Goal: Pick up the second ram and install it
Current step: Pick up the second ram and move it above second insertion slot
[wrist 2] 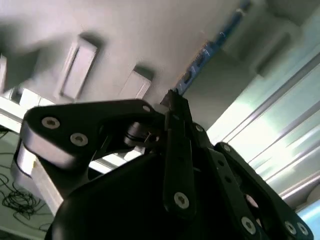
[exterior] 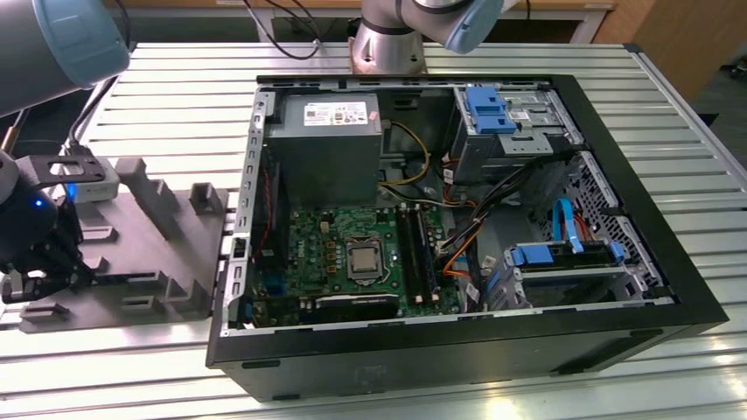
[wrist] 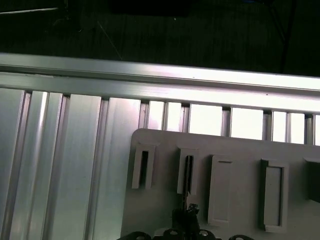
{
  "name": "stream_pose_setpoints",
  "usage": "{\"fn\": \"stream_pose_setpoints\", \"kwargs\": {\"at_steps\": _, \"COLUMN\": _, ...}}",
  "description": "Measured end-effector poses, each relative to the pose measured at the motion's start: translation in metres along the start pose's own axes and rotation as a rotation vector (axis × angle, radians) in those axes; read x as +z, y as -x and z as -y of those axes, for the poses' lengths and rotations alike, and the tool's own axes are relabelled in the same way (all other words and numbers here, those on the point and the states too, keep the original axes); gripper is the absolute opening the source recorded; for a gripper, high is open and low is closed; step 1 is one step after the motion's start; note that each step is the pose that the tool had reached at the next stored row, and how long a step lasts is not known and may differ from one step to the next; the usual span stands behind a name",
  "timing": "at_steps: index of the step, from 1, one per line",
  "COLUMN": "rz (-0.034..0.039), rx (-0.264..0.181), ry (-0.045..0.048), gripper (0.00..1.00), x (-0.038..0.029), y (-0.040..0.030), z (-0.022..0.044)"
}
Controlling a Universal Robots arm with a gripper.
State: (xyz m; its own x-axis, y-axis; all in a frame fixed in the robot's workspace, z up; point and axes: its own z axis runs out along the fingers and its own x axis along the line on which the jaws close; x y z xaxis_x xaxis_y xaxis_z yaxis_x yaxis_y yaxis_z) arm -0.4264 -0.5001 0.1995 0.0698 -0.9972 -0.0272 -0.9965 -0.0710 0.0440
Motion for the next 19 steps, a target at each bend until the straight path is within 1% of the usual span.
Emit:
{"fn": "stream_pose_setpoints", "kwargs": {"at_steps": 1, "rz": -0.0001, "rx": 0.000, "ry": 0.0000, "gripper": 0.12, "x": 0.0000, "y": 0.0000, "z": 0.0000}}
{"fn": "stream_pose_setpoints", "kwargs": {"at_steps": 9, "rz": 0.0000, "rx": 0.004, "ry": -0.0002, "gripper": 0.12, "x": 0.0000, "y": 0.0000, "z": 0.0000}}
{"fn": "stream_pose_setpoints", "kwargs": {"at_steps": 14, "rz": 0.0038, "rx": 0.091, "ry": -0.0023, "gripper": 0.12, "x": 0.0007, "y": 0.0000, "z": 0.0000}}
{"fn": "stream_pose_setpoints", "kwargs": {"at_steps": 15, "rz": 0.0041, "rx": 0.099, "ry": -0.0025, "gripper": 0.12, "x": 0.0007, "y": 0.0000, "z": 0.0001}}
{"fn": "stream_pose_setpoints", "kwargs": {"at_steps": 19, "rz": 0.0043, "rx": 0.099, "ry": -0.0027, "gripper": 0.12, "x": 0.0008, "y": 0.0000, "z": 0.0001}}
